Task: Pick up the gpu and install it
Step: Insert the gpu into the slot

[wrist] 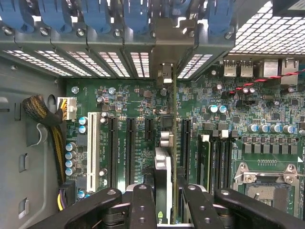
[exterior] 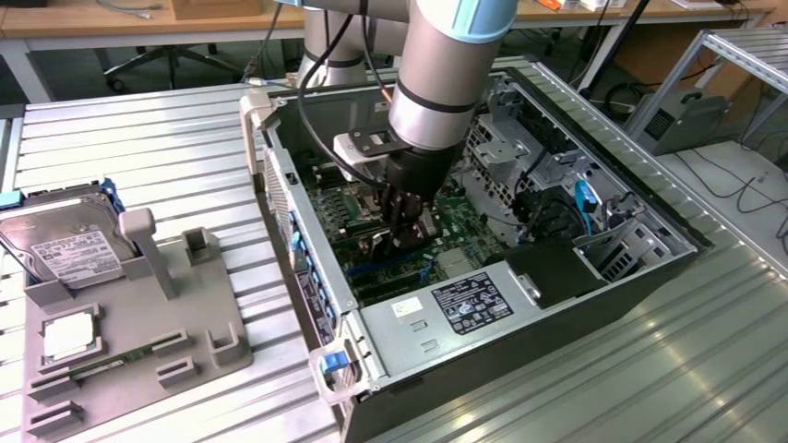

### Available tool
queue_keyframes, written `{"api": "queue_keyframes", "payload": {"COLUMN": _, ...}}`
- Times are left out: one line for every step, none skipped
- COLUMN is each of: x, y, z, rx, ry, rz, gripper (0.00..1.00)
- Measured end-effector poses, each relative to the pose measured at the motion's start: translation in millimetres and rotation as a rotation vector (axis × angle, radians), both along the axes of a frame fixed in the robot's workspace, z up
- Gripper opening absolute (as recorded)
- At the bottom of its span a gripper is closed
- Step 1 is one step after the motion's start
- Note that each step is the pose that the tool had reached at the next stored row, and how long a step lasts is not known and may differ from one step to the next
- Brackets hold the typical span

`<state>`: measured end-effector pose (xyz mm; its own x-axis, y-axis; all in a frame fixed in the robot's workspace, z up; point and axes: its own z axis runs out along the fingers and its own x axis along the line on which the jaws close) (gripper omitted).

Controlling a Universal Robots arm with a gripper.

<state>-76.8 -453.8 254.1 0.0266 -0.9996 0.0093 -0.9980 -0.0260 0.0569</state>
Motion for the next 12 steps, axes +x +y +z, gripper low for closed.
{"api": "queue_keyframes", "payload": {"x": 0.0, "y": 0.0, "z": 0.0, "rx": 0.0, "ry": 0.0, "rz": 0.0, "gripper": 0.27}}
{"api": "queue_keyframes", "payload": {"x": 0.0, "y": 0.0, "z": 0.0, "rx": 0.0001, "ry": 0.0, "rz": 0.0, "gripper": 0.27}}
{"api": "queue_keyframes", "payload": {"x": 0.0, "y": 0.0, "z": 0.0, "rx": 0.0, "ry": 0.0, "rz": 0.0, "gripper": 0.27}}
{"api": "queue_keyframes", "payload": {"x": 0.0, "y": 0.0, "z": 0.0, "rx": 0.0001, "ry": 0.0, "rz": 0.0, "gripper": 0.27}}
{"api": "queue_keyframes", "payload": {"x": 0.0, "y": 0.0, "z": 0.0, "rx": 0.0001, "ry": 0.0, "rz": 0.0, "gripper": 0.27}}
{"api": "queue_keyframes", "payload": {"x": 0.0, "y": 0.0, "z": 0.0, "rx": 0.0001, "ry": -0.0001, "rz": 0.0, "gripper": 0.27}}
{"api": "queue_keyframes", "payload": {"x": 0.0, "y": 0.0, "z": 0.0, "rx": 0.0001, "ry": 0.0, "rz": 0.0, "gripper": 0.27}}
{"api": "queue_keyframes", "payload": {"x": 0.0, "y": 0.0, "z": -0.1, "rx": 0.0003, "ry": 0.0, "rz": -0.001, "gripper": 0.27}}
{"api": "queue_keyframes", "payload": {"x": 0.0, "y": 0.0, "z": -0.1, "rx": 0.0005, "ry": -0.0001, "rz": -0.003, "gripper": 0.27}}
{"api": "queue_keyframes", "payload": {"x": 0.0, "y": 0.0, "z": -0.1, "rx": 0.0009, "ry": 0.0, "rz": -0.003, "gripper": 0.27}}
{"api": "queue_keyframes", "payload": {"x": 0.0, "y": 0.0, "z": -0.2, "rx": 0.0018, "ry": -0.0001, "rz": -0.004, "gripper": 0.27}}
{"api": "queue_keyframes", "payload": {"x": 0.0, "y": 0.0, "z": -0.2, "rx": 0.0046, "ry": 0.0, "rz": -0.004, "gripper": 0.27}}
